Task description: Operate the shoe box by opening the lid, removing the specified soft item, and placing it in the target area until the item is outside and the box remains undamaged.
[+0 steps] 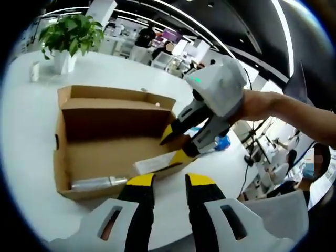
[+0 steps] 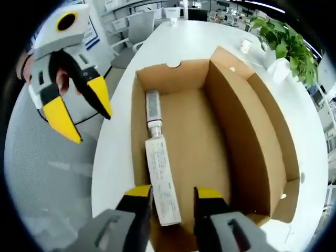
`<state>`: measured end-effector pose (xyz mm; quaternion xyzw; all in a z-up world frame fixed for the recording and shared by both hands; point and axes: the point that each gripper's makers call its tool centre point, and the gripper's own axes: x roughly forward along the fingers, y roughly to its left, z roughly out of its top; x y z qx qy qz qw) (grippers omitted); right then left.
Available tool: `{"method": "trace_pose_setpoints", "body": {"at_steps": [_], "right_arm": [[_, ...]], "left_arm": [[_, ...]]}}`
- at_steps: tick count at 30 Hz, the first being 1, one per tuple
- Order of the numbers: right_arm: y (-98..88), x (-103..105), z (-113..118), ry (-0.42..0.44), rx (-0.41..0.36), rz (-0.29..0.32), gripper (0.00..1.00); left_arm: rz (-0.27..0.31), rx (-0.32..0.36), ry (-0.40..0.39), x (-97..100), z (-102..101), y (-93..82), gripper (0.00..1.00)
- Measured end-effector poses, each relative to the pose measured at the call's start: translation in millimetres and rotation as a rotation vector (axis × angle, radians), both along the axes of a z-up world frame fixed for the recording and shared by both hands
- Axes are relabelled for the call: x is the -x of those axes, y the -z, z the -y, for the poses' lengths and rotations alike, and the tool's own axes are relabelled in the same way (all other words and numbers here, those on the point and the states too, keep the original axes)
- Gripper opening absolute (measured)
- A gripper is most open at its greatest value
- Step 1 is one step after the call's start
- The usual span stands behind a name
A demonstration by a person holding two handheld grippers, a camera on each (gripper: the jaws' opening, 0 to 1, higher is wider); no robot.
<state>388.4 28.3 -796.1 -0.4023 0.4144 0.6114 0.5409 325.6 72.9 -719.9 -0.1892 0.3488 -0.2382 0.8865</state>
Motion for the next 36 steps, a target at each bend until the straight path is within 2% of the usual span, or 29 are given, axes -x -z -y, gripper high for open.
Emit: {"method": "trace_pose_setpoints", "body": {"at_steps": [1,3,8,16,18,20,23,27,33,36], "right_arm": [[-0.9,1.4,-1.1,-0.007,-0.005,-0.007,0.28],[-3.0,-3.5,-1.5,-0.037,-0.003,0.03,0.32],[-2.9,-6.3,0.6,-0.019,-0.007,0.032,0.34],[-4.2,-10.6,7.2,-0.038,0.012,0.064,0.32],[-4.2,-6.2,7.2,-0.055,0.01,0.049,0.33],[-3.9,-0.9,5.7,-0.058,0.005,0.021,0.29],[1.2,0.5,2.0,-0.077,0.019,0.017,0.29],[14.3,2.5,3.0,-0.17,0.084,0.068,0.26],[27.7,10.0,-1.1,-0.188,0.106,0.063,0.17],[28.9,8.2,-2.1,-0.176,0.111,0.075,0.17]], "left_arm": [[0.0,0.003,-0.002,-0.4,0.0,0.1,0.22],[-0.007,0.008,-0.003,-0.7,0.4,1.6,0.21],[-0.008,0.009,-0.002,-0.8,1.2,1.5,0.21],[-0.008,0.016,-0.011,-0.8,-0.6,0.9,0.21],[-0.007,0.017,-0.01,-0.7,-0.4,0.9,0.21],[-0.008,0.017,-0.009,-0.2,0.2,1.0,0.21],[-0.01,0.015,-0.004,0.9,1.7,1.2,0.21],[-0.013,0.013,-0.004,2.3,1.5,1.7,0.21],[-0.025,0.028,-0.007,3.7,1.9,1.8,0.21],[-0.027,0.028,-0.006,4.3,1.9,2.5,0.21]]}}
